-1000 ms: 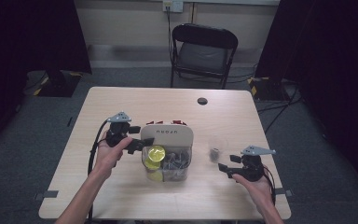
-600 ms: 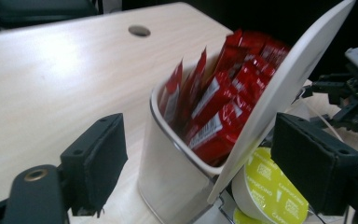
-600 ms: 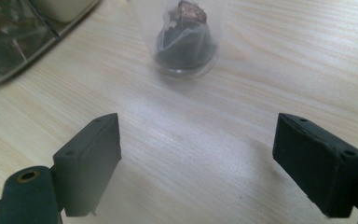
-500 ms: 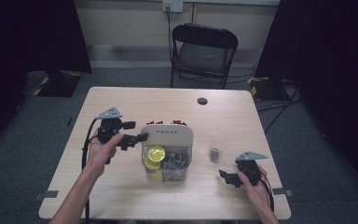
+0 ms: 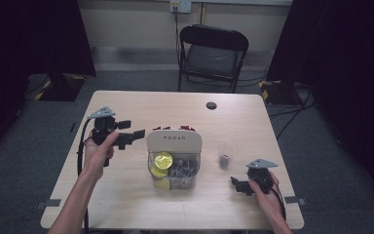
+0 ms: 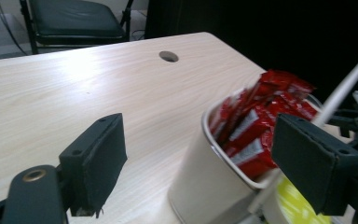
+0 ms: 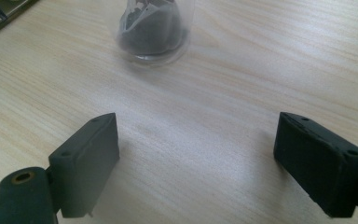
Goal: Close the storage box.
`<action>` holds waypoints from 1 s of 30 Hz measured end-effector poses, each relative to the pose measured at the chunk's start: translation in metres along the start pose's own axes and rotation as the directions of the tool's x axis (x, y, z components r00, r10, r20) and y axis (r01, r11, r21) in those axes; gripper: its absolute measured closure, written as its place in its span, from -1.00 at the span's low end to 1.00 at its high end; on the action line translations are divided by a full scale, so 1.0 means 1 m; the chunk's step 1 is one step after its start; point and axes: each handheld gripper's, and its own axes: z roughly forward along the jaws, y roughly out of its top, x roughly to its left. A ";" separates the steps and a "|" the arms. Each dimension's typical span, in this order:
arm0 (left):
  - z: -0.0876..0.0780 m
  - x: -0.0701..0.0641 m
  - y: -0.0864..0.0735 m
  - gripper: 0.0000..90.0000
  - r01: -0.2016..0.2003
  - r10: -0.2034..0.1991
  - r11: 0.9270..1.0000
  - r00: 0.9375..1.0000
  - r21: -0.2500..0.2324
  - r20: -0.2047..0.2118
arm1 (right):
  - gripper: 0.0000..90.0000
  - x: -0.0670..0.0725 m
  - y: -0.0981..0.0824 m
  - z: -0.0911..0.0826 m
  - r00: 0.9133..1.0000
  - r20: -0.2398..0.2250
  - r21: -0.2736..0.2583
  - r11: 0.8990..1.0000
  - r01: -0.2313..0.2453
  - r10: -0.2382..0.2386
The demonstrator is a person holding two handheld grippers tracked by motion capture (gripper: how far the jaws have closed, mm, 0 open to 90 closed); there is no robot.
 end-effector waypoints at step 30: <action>0.016 -0.019 0.002 -0.59 -0.023 0.021 0.999 0.999 0.046 0.050 | -0.80 0.000 -0.004 0.002 1.000 0.003 -0.029 1.000 0.001 -0.001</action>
